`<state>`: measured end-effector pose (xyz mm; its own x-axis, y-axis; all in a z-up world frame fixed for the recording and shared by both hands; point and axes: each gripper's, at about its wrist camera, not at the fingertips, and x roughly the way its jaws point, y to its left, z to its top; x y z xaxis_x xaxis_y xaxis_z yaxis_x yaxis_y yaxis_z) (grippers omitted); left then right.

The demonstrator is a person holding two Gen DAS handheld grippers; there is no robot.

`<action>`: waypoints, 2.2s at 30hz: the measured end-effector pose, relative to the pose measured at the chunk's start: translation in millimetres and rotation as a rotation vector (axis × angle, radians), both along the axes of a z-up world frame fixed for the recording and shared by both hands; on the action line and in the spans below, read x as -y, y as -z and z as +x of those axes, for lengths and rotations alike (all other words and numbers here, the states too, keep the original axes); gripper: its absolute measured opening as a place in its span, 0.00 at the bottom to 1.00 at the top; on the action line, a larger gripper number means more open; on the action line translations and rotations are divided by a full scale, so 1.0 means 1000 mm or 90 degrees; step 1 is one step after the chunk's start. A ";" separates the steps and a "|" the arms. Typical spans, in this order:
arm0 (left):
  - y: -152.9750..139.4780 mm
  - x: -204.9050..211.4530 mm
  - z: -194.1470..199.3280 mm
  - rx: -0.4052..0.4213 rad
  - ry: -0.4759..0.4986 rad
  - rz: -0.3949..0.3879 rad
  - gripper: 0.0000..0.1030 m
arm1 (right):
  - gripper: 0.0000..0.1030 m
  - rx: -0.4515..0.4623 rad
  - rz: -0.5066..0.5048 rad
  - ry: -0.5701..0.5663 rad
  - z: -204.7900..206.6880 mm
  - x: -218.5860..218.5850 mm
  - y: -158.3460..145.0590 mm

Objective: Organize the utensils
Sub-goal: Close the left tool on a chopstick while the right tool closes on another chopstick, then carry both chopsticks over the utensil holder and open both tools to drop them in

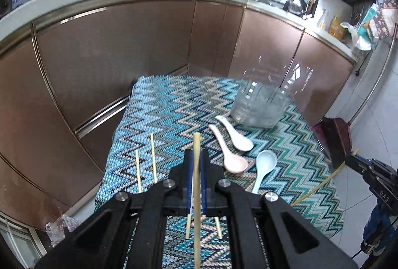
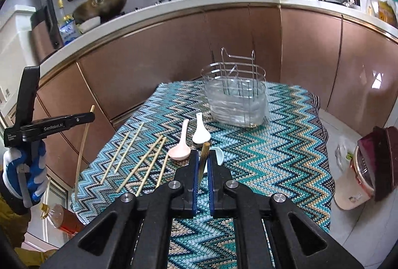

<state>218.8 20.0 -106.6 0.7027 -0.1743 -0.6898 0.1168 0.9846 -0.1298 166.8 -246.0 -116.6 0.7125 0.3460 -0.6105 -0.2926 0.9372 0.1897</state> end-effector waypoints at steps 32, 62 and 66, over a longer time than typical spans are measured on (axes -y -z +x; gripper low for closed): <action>-0.132 0.106 0.158 0.301 -0.010 -0.199 0.05 | 0.05 0.232 -0.006 0.026 0.095 0.018 -0.125; -0.041 0.123 0.157 0.342 -0.053 -0.113 0.42 | 0.63 0.179 0.012 0.123 0.142 0.044 -0.039; -0.075 0.104 0.111 0.380 -0.051 -0.098 0.42 | 0.90 0.226 0.009 0.138 0.106 0.042 -0.063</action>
